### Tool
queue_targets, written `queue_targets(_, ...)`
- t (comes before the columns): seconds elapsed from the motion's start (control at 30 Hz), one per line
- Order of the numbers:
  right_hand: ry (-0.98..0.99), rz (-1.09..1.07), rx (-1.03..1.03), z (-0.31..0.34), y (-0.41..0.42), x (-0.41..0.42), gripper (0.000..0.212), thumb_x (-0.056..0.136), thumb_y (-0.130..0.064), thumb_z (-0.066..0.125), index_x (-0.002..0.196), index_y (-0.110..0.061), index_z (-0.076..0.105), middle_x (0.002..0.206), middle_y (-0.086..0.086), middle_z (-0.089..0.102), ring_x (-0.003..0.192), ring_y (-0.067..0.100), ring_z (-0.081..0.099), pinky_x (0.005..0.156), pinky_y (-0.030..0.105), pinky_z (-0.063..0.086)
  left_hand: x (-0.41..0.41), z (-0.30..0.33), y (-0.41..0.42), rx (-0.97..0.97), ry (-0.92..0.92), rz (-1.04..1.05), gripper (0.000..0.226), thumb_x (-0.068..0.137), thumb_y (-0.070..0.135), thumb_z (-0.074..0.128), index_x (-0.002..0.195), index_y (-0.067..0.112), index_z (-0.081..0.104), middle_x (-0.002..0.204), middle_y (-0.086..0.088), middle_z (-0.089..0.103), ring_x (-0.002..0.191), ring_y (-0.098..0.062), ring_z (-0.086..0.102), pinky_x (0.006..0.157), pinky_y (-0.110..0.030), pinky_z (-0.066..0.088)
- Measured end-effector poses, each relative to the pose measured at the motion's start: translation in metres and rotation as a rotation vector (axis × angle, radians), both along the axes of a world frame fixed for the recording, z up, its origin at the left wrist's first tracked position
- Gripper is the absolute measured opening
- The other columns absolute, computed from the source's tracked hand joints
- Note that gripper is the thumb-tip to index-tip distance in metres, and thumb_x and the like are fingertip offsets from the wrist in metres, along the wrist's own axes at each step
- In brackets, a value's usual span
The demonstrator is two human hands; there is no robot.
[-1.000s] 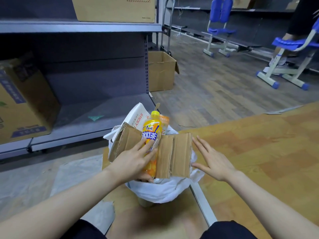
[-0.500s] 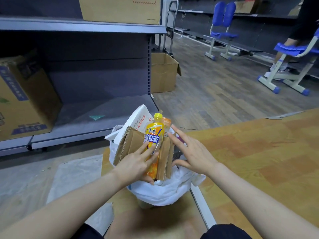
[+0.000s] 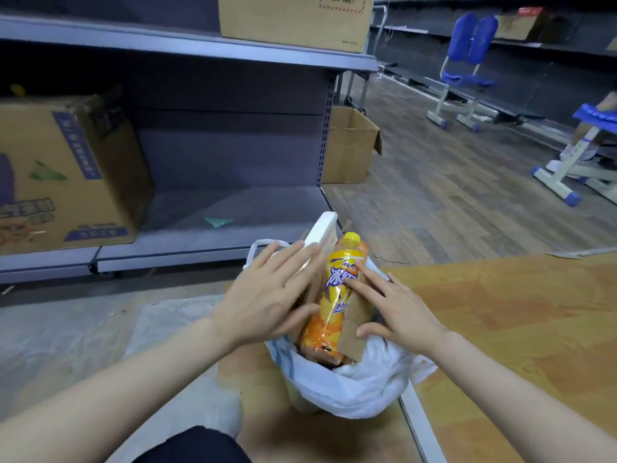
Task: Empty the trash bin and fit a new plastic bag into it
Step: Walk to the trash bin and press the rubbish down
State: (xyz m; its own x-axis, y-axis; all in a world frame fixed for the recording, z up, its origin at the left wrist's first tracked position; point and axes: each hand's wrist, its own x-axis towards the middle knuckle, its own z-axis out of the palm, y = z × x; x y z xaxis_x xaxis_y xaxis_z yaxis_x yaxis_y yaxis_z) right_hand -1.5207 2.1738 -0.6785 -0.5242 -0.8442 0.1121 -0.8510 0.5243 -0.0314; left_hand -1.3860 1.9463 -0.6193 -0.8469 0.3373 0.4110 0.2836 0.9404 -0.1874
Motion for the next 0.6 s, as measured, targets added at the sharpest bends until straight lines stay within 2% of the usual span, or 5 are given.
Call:
queue_targets(0.13, -0.038, -0.011, -0.037, -0.005, -0.002, 0.002, 0.082, 0.077, -0.070, 0.049, 0.146, -0.032, 0.025, 0.155, -0.006, 0.000, 0.145, 0.018, 0.021, 0.113, 0.038, 0.016, -0.002, -0.005, -0.018, 0.155, -0.192, 0.087, 0.083, 0.091, 0.058, 0.017, 0.141, -0.005, 0.035, 0.148, -0.020, 0.037, 0.133, -0.032, 0.044, 0.109, -0.035, 0.036)
queue_targets(0.23, -0.061, -0.035, -0.038, -0.007, -0.002, 0.003, 0.084, 0.076, -0.073, 0.043, 0.146, -0.031, 0.025, 0.156, -0.006, -0.003, 0.144, 0.011, 0.009, 0.114, 0.038, 0.016, -0.013, -0.027, -0.016, 0.198, -0.306, -0.007, 0.070, 0.097, 0.050, 0.025, 0.150, 0.007, 0.009, 0.159, -0.010, 0.004, 0.147, -0.020, 0.014, 0.119, -0.026, 0.011)
queue_targets(0.3, -0.036, -0.043, -0.014, -0.008, -0.002, 0.004, 0.084, 0.076, -0.076, 0.036, 0.147, -0.032, 0.021, 0.156, -0.006, -0.007, 0.143, 0.007, 0.002, 0.113, 0.033, 0.013, -0.016, -0.035, -0.011, 0.222, -0.303, -0.020, 0.071, 0.097, 0.049, 0.030, 0.151, 0.010, 0.008, 0.160, -0.007, 0.005, 0.147, -0.019, 0.014, 0.120, -0.027, 0.010)
queue_targets(0.43, -0.088, -0.084, 0.012, -0.007, -0.003, 0.007, 0.090, 0.073, -0.079, 0.033, 0.141, -0.042, -0.012, 0.154, -0.016, -0.019, 0.144, 0.002, -0.007, 0.117, 0.036, 0.005, -0.019, -0.036, -0.005, 0.149, -0.304, -0.029, 0.073, 0.096, 0.054, 0.029, 0.151, 0.010, 0.010, 0.160, -0.008, 0.010, 0.145, -0.021, 0.019, 0.118, -0.033, 0.021)
queue_targets(0.6, -0.187, -0.084, -0.089, 0.007, 0.008, 0.010, 0.100, 0.072, -0.074, 0.051, 0.141, -0.042, -0.015, 0.152, -0.026, -0.015, 0.142, -0.006, -0.001, 0.117, 0.033, 0.009, -0.025, -0.040, 0.011, 0.083, -0.336, 0.000, 0.076, 0.095, 0.055, 0.027, 0.151, 0.007, 0.011, 0.159, -0.011, 0.013, 0.142, -0.023, 0.023, 0.115, -0.032, 0.023)
